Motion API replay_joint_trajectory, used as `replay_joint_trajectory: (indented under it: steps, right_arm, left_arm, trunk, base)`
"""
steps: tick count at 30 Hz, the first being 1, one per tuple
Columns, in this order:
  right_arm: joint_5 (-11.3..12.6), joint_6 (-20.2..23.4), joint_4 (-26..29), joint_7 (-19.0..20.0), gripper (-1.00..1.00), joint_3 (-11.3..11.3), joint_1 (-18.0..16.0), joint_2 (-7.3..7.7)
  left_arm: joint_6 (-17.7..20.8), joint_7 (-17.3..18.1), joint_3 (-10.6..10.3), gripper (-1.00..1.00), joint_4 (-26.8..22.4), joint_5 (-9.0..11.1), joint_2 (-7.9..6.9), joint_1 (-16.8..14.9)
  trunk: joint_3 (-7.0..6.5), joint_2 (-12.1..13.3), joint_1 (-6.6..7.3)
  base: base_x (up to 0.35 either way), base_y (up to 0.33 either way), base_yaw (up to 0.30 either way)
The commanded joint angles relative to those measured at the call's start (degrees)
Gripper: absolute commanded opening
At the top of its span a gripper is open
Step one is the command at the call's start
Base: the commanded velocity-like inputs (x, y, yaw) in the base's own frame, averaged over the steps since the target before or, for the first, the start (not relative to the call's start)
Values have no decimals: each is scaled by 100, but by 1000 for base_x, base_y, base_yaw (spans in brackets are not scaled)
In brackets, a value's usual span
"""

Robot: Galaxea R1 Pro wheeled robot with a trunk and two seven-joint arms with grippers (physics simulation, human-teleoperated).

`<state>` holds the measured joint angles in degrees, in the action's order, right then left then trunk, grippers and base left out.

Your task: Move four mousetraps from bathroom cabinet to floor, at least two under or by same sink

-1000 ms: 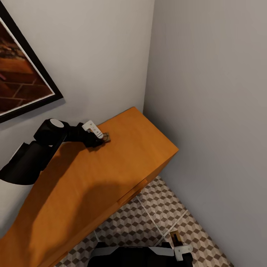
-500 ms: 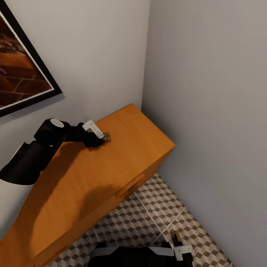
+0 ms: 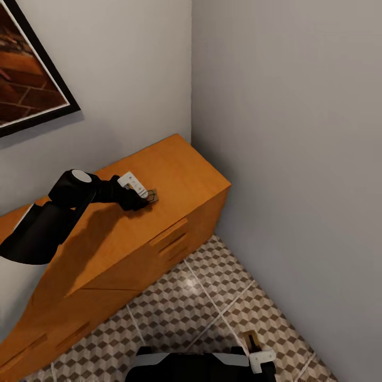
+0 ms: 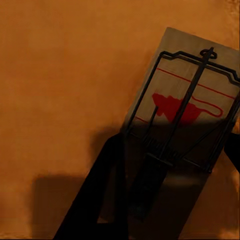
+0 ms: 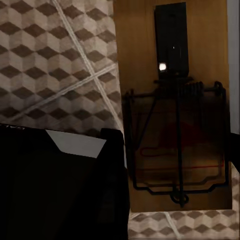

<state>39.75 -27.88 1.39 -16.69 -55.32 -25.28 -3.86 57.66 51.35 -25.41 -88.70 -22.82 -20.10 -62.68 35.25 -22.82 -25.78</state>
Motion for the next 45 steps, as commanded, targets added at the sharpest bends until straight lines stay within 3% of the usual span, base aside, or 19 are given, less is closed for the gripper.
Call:
replay_joint_trajectory:
  steps: [1,45]
  right_arm:
    - [32,-7,1,-38,-100,-49,-2,-1]
    - [31,-7,-7,-37,-100,-45,-3,28]
  left_arm:
    - [17,51,-8,-100,-7,-64,-3,-7]
    - [17,51,-37,-100,-2,-56,-5,-7]
  trunk:
    - [8,-10,0]
    - [8,-10,0]
  base:
    - [-287,-170,0]
    - [-290,-163,0]
